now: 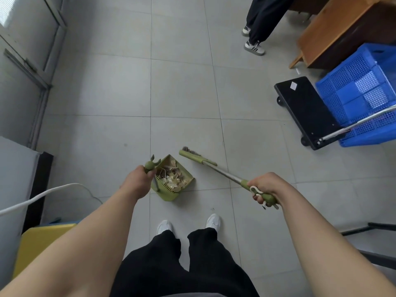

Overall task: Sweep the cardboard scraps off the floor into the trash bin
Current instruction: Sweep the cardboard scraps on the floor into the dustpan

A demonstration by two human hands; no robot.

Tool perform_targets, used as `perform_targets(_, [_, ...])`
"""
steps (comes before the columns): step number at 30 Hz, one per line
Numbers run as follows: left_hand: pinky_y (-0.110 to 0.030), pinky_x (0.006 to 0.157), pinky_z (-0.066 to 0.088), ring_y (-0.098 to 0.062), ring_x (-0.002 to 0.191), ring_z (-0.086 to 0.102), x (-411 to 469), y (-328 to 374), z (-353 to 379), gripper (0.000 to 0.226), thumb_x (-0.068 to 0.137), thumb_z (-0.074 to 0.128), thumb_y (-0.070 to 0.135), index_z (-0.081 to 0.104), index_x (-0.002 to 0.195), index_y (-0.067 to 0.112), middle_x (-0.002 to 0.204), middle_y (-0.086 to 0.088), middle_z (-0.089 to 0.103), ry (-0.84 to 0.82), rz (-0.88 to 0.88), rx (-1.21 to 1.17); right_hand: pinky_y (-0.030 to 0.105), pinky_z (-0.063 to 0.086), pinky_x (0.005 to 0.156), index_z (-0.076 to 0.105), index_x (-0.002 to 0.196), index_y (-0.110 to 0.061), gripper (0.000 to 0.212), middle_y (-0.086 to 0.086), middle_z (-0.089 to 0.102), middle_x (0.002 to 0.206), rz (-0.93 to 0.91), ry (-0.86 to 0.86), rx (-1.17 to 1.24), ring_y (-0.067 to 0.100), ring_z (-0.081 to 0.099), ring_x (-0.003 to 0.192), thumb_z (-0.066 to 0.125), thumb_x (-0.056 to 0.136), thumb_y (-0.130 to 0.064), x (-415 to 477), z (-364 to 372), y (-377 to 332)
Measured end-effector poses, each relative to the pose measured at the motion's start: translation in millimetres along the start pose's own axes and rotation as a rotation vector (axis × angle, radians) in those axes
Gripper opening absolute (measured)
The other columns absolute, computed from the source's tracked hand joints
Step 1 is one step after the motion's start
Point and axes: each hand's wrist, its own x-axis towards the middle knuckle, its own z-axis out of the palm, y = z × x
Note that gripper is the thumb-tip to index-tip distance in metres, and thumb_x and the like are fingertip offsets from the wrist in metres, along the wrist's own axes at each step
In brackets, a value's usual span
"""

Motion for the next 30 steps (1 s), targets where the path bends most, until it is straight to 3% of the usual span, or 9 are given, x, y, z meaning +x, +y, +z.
perform_targets(9, [-0.048, 0.09, 0.048, -0.032, 0.087, 0.054, -2, -10, -7, 0.035, 0.099, 0.04, 0.045, 0.049, 0.093, 0.012, 0.086, -0.007, 0.056, 0.023, -0.016, -0.032, 0.016, 0.032, 0.039, 0.052, 0.066, -0.005, 0.024, 0.014, 0.053, 0.054, -0.054, 0.045, 0.11, 0.016, 0.044, 0.028, 0.057, 0.087, -0.015, 11, 15, -13])
perform_targets(12, [-0.045, 0.086, 0.049, -0.032, 0.084, 0.055, 0, -13, -10, 0.036, 0.099, 0.041, 0.045, 0.049, 0.091, 0.011, 0.083, -0.008, 0.056, 0.041, -0.022, -0.038, 0.014, 0.03, 0.037, 0.051, 0.065, -0.007, 0.026, 0.01, 0.051, 0.049, -0.049, 0.036, 0.154, 0.014, 0.041, 0.027, 0.054, 0.089, -0.017, 21, 22, -29])
perform_targets(17, [-0.041, 0.074, 0.047, -0.033, 0.079, 0.055, 7, -14, -12, 0.039, 0.1, 0.041, 0.046, 0.05, 0.09, 0.009, 0.076, -0.006, 0.055, 0.098, -0.049, -0.065, 0.02, 0.028, 0.046, 0.046, 0.073, -0.01, 0.014, 0.013, 0.048, 0.061, -0.083, 0.018, 0.203, 0.015, 0.042, 0.033, 0.048, 0.086, -0.007, 53, 38, -73])
perform_targets(20, [-0.036, 0.061, 0.036, -0.028, 0.072, 0.049, 11, -16, -12, 0.036, 0.1, 0.043, 0.043, 0.049, 0.088, 0.009, 0.071, -0.002, 0.05, 0.154, -0.076, -0.107, 0.021, 0.028, 0.046, 0.044, 0.069, -0.008, 0.013, 0.014, 0.049, 0.06, -0.102, 0.005, 0.153, 0.017, 0.043, 0.033, 0.044, 0.082, -0.005, 69, 50, -94])
perform_targets(24, [-0.035, 0.055, 0.028, -0.027, 0.071, 0.045, 17, -19, -9, 0.038, 0.1, 0.045, 0.04, 0.052, 0.09, 0.004, 0.067, -0.002, 0.047, 0.189, -0.114, -0.191, 0.021, 0.027, 0.048, 0.043, 0.065, -0.009, 0.02, 0.012, 0.048, 0.054, -0.089, -0.058, 0.088, 0.017, 0.041, 0.041, 0.041, 0.084, -0.008, 83, 64, -113])
perform_targets(27, [-0.036, 0.056, 0.029, -0.027, 0.07, 0.046, 18, -17, -7, 0.037, 0.1, 0.045, 0.038, 0.054, 0.091, 0.003, 0.068, -0.004, 0.048, 0.173, -0.127, -0.212, 0.015, 0.037, 0.037, 0.048, 0.072, -0.005, 0.025, 0.015, 0.051, 0.064, -0.099, -0.057, -0.009, 0.015, 0.044, 0.025, 0.052, 0.093, -0.016, 86, 68, -111])
perform_targets(30, [-0.035, 0.057, 0.031, -0.026, 0.069, 0.046, 20, -9, -7, 0.035, 0.1, 0.045, 0.036, 0.055, 0.094, 0.003, 0.07, -0.004, 0.048, 0.147, -0.13, -0.248, 0.012, 0.036, 0.034, 0.047, 0.066, -0.005, 0.033, 0.013, 0.049, 0.059, -0.053, -0.09, -0.113, 0.013, 0.04, 0.021, 0.052, 0.096, -0.019, 69, 63, -96])
